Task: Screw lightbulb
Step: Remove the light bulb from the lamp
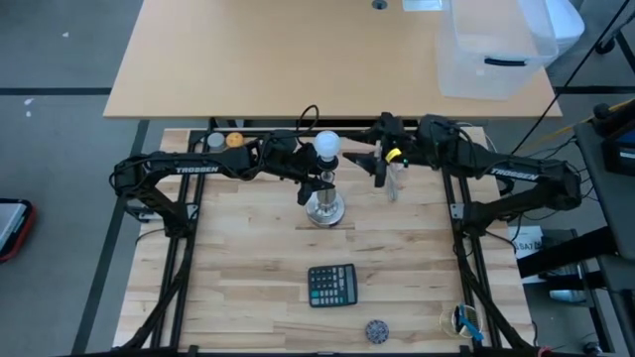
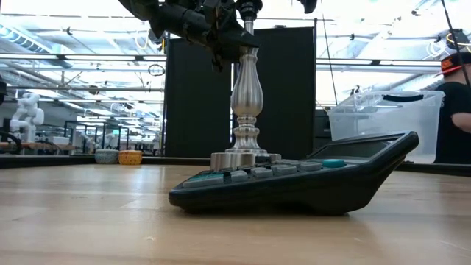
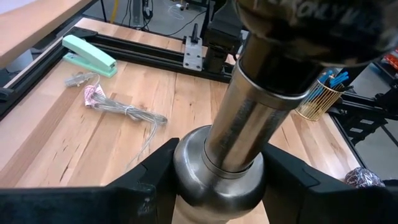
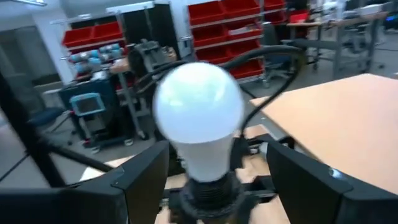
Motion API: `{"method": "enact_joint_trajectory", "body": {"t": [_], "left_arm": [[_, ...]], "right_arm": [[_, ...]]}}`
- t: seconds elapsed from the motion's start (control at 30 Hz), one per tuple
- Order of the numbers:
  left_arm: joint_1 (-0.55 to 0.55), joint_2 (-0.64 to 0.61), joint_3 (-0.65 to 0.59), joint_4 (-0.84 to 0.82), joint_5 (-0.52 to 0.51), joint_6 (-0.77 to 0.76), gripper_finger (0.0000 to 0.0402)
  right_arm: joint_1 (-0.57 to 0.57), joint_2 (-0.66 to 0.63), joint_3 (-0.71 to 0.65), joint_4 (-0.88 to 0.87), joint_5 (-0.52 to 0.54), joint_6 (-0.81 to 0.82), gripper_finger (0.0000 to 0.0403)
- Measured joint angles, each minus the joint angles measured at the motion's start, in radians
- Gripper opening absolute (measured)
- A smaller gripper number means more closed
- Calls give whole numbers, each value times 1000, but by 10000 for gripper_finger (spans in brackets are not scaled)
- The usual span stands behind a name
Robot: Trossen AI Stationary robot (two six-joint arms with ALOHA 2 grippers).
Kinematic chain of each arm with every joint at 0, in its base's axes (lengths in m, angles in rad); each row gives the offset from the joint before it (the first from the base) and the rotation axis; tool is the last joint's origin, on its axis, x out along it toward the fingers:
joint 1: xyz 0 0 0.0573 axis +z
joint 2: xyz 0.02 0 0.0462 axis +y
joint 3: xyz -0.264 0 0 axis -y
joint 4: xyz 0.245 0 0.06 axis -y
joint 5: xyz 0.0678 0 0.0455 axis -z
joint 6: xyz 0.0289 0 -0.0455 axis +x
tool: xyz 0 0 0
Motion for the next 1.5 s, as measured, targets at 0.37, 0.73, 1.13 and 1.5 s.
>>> {"method": "enact_joint_trajectory", "body": {"t": [0.37,0.73,1.13,1.5], "left_arm": [[0,0,0,-1,-2,-3,175],[0,0,0,-1,-5,-7,175],[0,0,0,-2,-7,-9,175],[0,0,0,-2,-13,-10,175]], "right_arm": [[0,6,0,33,42,34,340],[34,67,9,122,20,40,398],[45,193,138,76,23,-18,396],[43,219,169,72,22,-52,309]]}}
